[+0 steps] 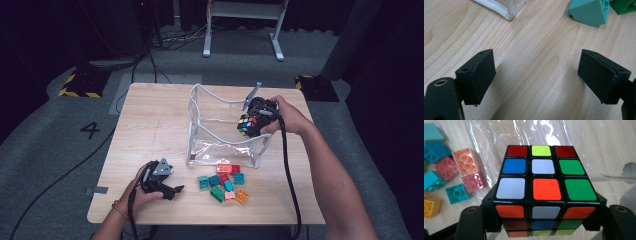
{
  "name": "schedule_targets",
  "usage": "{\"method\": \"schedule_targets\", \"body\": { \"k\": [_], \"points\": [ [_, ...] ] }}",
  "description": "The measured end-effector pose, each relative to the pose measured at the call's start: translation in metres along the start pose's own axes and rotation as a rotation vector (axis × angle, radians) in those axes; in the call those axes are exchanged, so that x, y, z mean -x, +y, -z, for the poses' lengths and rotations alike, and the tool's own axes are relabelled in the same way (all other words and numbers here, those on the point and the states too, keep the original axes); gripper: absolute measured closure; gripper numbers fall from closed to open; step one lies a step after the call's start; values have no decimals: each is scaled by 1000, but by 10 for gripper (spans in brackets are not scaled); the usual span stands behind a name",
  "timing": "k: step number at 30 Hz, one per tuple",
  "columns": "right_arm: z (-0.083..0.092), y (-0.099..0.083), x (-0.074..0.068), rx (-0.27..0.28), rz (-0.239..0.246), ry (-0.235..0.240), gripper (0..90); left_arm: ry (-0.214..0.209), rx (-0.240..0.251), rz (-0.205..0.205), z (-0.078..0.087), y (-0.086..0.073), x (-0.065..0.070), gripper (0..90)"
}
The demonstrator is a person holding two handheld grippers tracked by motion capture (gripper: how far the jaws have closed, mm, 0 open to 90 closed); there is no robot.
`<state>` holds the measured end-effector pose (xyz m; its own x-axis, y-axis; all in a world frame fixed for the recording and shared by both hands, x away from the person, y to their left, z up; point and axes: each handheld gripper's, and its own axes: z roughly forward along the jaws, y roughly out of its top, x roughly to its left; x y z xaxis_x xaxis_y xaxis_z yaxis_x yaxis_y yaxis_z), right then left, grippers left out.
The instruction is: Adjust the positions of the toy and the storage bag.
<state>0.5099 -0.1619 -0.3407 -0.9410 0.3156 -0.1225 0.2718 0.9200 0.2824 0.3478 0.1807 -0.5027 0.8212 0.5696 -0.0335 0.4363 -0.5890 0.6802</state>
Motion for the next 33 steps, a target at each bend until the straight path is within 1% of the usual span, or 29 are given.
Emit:
{"method": "schedule_targets", "body": {
  "k": [1,3,4,5,6,7,8,9,10,11,12,13,14,15,16,17,18,19,20,21,24,25,26,27,28,29,30,32,33],
  "points": [
    [-1,-1,4,10,35,-10,334,0,0,0,0,0,0,148],
    [0,-2,2,-33,-38,-25,332,-1,-2,-8,0,0,-1,148],
    [-2,-3,3,-23,-23,-31,334,-2,0,-10,0,0,-1,148],
    [-1,-3,1,-36,-51,-30,334,-3,-2,-10,0,0,-1,148],
    [-1,-4,1,-22,-42,-37,333,-3,-2,-11,0,0,-1,148],
    [0,-4,1,-19,-45,-42,335,-5,-2,-13,0,0,-1,147],
    [0,-6,5,18,0,-53,333,-5,-2,-12,0,0,-1,147],
    [0,-6,5,27,-8,-53,318,-3,-2,-13,0,0,-1,147],
    [3,-8,5,51,-21,-69,306,-4,0,-13,0,0,-1,147],
    [3,-8,5,51,-21,-69,306,-4,0,-13,0,0,-1,148],
    [9,-13,6,113,-62,-86,270,-3,-3,-9,0,0,-1,147],
    [12,-14,5,137,-78,-95,262,-3,-3,-9,0,0,-1,147],
    [16,-19,4,188,-99,-103,263,-3,-1,-10,0,0,-1,147],
    [16,-19,4,188,-99,-103,263,-3,-1,-10,0,0,-1,147],
    [20,-22,2,232,-119,-98,263,-2,-1,-11,0,0,-1,147],
    [31,-31,-2,308,-134,-112,266,-4,-3,-9,0,0,-1,147],
    [31,-31,-2,308,-134,-112,266,-2,-1,-12,0,0,-1,147],
    [41,-42,-10,391,-165,-121,265,-2,-1,-12,0,0,-1,147],
    [44,-45,-13,425,-178,-124,269,-2,-1,-12,0,0,-1,147],
    [47,-50,-17,462,-185,-143,276,-2,-1,-12,0,0,-1,147],
    [54,-65,-28,557,-231,-187,275,-1,-2,-9,0,0,-1,147],
    [56,-69,-34,569,-242,-214,274,-1,-2,-9,0,0,-1,146],
    [58,-73,-37,595,-235,-225,274,0,0,-6,0,0,-1,146],
    [59,-78,-41,625,-240,-215,275,1,-1,-7,0,0,-1,145],
    [61,-82,-43,649,-247,-220,275,2,1,-3,0,0,-1,144],
    [61,-82,-43,649,-247,-220,275,2,1,-3,0,0,-1,143],
    [65,-91,-48,678,-259,-239,260,3,0,-4,-1,1,-1,139],
    [67,-99,-51,708,-265,-263,258,-1,-2,-1,-1,1,-1,135],
    [67,-99,-51,708,-265,-263,258,-1,-2,-1,-1,1,-1,129]
  ]
}}
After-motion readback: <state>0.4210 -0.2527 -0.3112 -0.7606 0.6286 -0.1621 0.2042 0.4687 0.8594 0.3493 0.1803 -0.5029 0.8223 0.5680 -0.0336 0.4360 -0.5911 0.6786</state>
